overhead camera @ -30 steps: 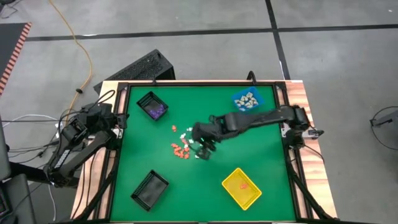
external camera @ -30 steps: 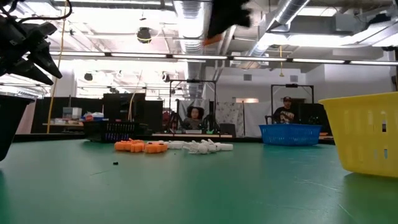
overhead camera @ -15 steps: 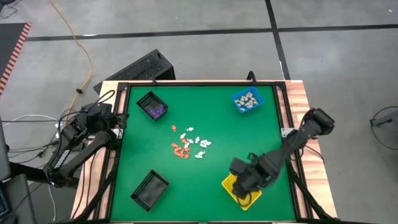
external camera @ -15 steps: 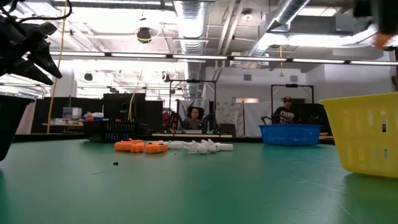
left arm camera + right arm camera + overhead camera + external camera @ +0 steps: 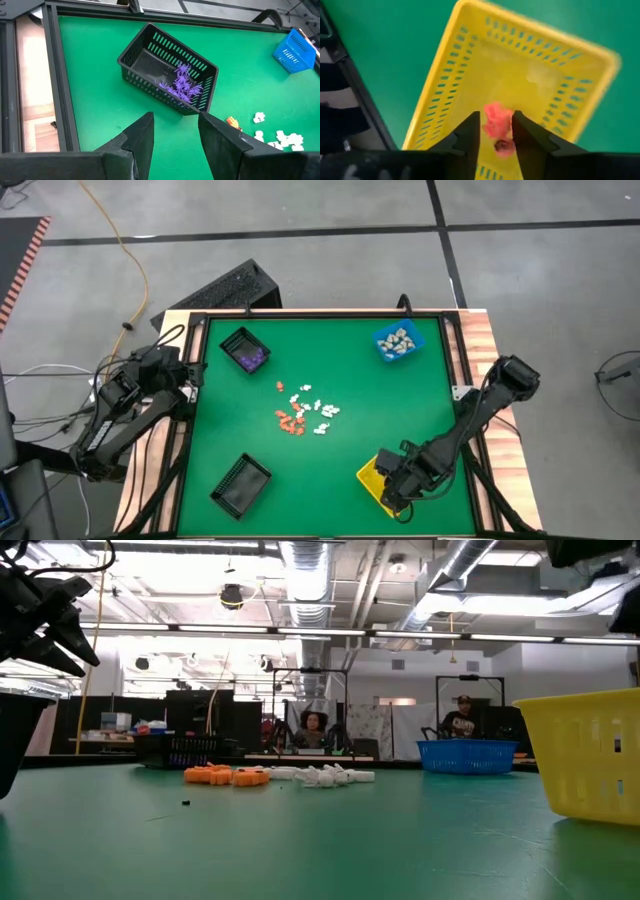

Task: Sort Halloween decoration
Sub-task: Put the orange skeleton toy into the yellow basket

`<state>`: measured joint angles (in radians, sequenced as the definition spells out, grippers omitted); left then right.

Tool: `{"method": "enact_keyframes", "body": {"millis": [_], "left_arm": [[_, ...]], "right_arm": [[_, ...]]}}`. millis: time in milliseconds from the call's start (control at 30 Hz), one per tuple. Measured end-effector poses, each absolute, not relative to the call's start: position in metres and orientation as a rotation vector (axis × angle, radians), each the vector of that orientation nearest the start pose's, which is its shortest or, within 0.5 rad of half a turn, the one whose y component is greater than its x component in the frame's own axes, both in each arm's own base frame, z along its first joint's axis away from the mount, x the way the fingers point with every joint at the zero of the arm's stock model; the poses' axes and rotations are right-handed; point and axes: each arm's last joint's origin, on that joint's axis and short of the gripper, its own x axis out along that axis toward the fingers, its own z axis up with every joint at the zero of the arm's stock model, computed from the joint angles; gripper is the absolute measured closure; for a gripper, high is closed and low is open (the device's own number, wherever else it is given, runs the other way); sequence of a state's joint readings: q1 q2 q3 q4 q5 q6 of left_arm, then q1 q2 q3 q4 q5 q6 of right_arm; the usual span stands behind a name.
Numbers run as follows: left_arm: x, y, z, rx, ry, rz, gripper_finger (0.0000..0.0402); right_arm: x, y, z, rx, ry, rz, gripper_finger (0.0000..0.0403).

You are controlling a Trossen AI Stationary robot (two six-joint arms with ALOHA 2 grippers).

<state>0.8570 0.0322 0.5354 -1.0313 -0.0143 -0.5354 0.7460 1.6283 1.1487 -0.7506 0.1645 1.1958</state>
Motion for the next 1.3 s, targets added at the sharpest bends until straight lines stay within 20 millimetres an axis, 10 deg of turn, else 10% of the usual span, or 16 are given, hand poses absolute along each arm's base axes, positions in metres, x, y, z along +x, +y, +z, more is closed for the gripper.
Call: {"method": "enact_keyframes", "body": {"millis": [333, 567, 967, 1300], "left_arm": [[0.016, 0.019, 0.234, -0.713, 0.260, 0.973, 0.0258], [0.016, 0.019, 0.234, -0.713, 0.260, 0.973, 0.0258], [0.016, 0.019, 0.234, -0.713, 0.260, 0.973, 0.0258], [0.016, 0.019, 0.234, -0.712, 0.260, 0.973, 0.0258]], "right_arm": [[0.235, 0.203, 0.218, 0.420, 1.212, -0.099, 0.0182], [0.253, 0.154, 0.246, 0.360, 1.087, -0.116, 0.0181], [0.335, 0.042, 0.249, 0.347, 0.720, -0.251, 0.0187], [0.415, -0.009, 0.223, 0.351, 0.599, -0.349, 0.0187]]}}
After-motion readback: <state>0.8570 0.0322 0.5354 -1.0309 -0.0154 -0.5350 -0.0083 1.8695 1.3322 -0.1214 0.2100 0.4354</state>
